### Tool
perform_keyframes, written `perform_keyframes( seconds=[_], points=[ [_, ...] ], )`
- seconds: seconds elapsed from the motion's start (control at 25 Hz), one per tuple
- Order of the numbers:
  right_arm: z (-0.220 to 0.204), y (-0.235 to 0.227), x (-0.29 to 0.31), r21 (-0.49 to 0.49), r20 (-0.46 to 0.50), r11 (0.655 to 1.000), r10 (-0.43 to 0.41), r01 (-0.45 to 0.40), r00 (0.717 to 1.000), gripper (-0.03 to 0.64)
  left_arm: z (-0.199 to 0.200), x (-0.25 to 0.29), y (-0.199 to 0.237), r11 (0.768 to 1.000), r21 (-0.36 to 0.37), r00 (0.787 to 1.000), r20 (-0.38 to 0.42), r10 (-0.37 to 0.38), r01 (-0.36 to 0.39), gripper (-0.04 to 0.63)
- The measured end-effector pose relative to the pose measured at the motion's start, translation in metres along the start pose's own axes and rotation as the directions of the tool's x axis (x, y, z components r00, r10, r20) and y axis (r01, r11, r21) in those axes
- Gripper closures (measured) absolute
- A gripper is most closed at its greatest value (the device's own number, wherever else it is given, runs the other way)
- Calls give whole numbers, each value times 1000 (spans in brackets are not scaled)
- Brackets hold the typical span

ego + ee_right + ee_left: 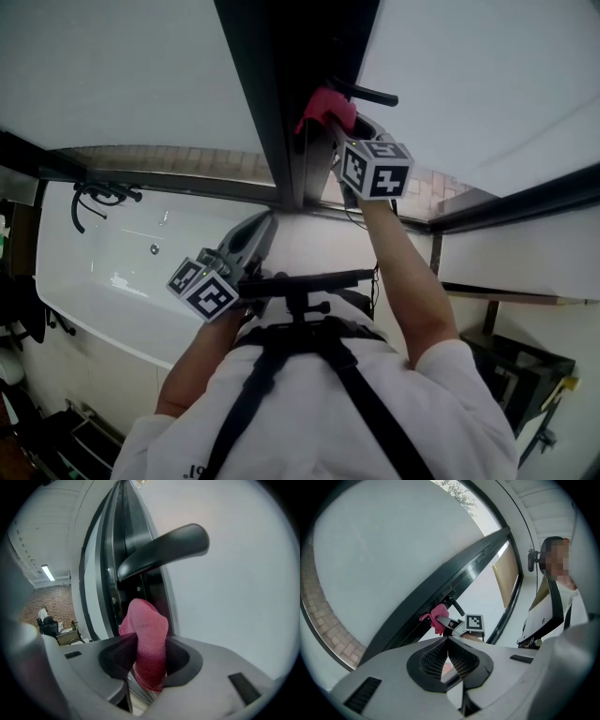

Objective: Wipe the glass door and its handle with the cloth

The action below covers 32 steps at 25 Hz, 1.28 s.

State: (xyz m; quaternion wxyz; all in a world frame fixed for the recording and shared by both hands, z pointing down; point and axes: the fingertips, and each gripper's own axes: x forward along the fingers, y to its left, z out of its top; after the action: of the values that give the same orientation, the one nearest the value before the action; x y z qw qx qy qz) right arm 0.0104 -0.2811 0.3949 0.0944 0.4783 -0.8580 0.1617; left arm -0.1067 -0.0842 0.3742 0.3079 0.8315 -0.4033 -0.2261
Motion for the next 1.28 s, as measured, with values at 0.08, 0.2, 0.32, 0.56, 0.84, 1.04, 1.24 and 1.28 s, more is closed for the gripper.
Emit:
perform_keyframes(
  seconds=[0.08, 0.2, 0.32, 0.56, 0.84, 1.04, 1.24, 1.28],
  points=[
    [-5, -1, 3, 1, -11, 1000, -1, 2, 1000, 476, 0, 0, -1, 1000, 1, 1000, -2, -1, 1, 594],
    [-18, -3, 8, 21, -46, 1000, 2, -1, 999, 476, -1, 0, -3, 1000, 4, 1000, -7, -3, 3, 594],
    [-29, -2, 17, 81, -82, 996, 30, -23, 996, 476, 0, 1, -2, 1000, 0, 1000, -8, -9, 9, 594],
    [-41, 0, 28, 75, -139, 997, 44, -33, 989, 476, 2, 0, 0, 1000, -4, 1000, -7, -13, 13, 594],
    [-45, -6, 19, 50, -148, 999, 23, -16, 989, 476, 0, 1, -6, 1000, -8, 1000, 1, -19, 19, 594],
    [-58, -6, 15, 44, -180, 999, 16, -8, 984, 476, -1, 0, -5, 1000, -12, 1000, 2, -22, 22, 594],
    [-98, -12, 8, 93, -292, 996, 12, 16, 956, 476, -1, 1, -4, 1000, -20, 1000, 2, -21, 21, 594],
    [-102, -12, 6, 108, -292, 994, 16, 16, 956, 476, -1, 1, -3, 1000, -22, 1000, 1, -21, 21, 594]
  ],
)
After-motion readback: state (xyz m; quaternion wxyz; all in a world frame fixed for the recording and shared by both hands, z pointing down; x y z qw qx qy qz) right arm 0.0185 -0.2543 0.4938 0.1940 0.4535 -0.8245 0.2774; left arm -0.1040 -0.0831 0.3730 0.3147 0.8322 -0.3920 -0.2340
